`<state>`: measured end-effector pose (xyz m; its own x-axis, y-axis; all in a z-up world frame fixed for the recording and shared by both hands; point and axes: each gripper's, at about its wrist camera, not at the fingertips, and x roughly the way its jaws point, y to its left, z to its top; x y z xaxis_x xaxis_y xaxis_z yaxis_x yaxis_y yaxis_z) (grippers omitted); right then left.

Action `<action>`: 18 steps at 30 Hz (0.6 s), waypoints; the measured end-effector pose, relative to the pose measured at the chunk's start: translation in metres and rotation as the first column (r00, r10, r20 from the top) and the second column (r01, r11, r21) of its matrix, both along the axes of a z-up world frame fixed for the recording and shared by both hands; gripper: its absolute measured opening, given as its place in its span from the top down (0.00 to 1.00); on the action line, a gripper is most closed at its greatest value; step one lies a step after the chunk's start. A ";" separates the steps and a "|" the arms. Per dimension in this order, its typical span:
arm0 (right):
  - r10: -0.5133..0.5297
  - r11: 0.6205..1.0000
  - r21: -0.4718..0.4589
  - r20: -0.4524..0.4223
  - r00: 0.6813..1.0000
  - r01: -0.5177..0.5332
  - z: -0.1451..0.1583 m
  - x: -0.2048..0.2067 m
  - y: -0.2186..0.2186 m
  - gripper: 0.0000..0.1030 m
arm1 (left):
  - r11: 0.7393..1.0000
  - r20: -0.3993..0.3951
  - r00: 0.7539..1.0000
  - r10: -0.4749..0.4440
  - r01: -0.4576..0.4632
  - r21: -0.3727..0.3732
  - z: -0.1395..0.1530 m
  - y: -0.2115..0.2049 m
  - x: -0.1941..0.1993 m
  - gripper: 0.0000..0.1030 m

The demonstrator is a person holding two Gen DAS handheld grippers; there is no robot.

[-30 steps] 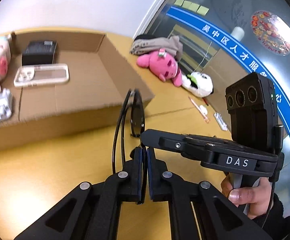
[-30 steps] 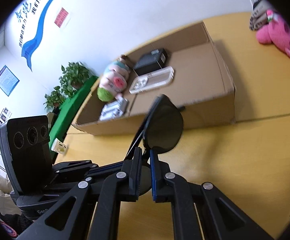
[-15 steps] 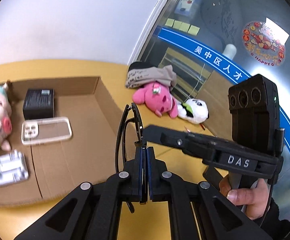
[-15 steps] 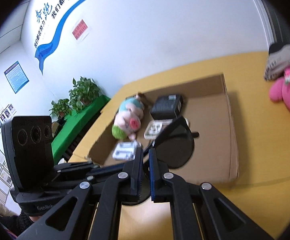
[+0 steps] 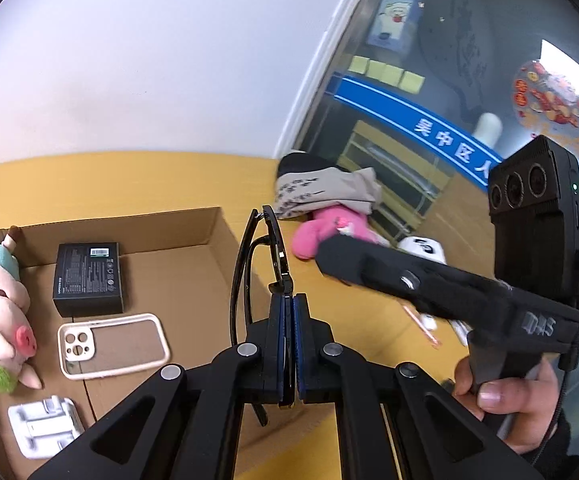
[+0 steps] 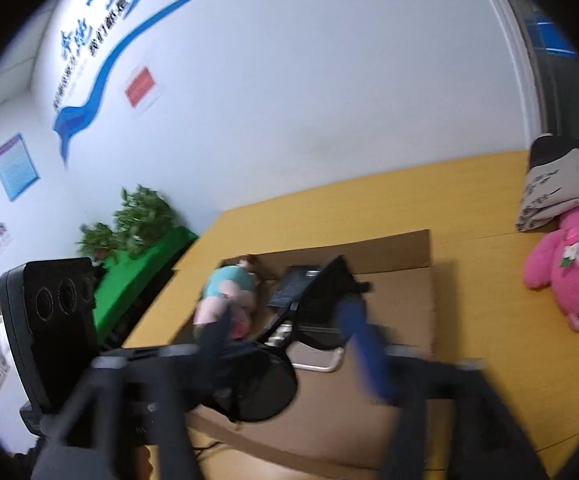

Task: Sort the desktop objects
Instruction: 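Lift the sunglasses with the right gripper and carry them over the box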

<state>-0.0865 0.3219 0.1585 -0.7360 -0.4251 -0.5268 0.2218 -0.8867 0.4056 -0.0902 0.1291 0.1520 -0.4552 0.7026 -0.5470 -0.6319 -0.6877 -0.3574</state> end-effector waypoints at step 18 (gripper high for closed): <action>0.084 0.965 -0.260 0.202 0.976 -0.030 -0.082 -0.137 0.024 0.80 | 0.998 0.088 0.995 0.053 -0.050 -0.034 -0.044 0.038 -0.094 0.98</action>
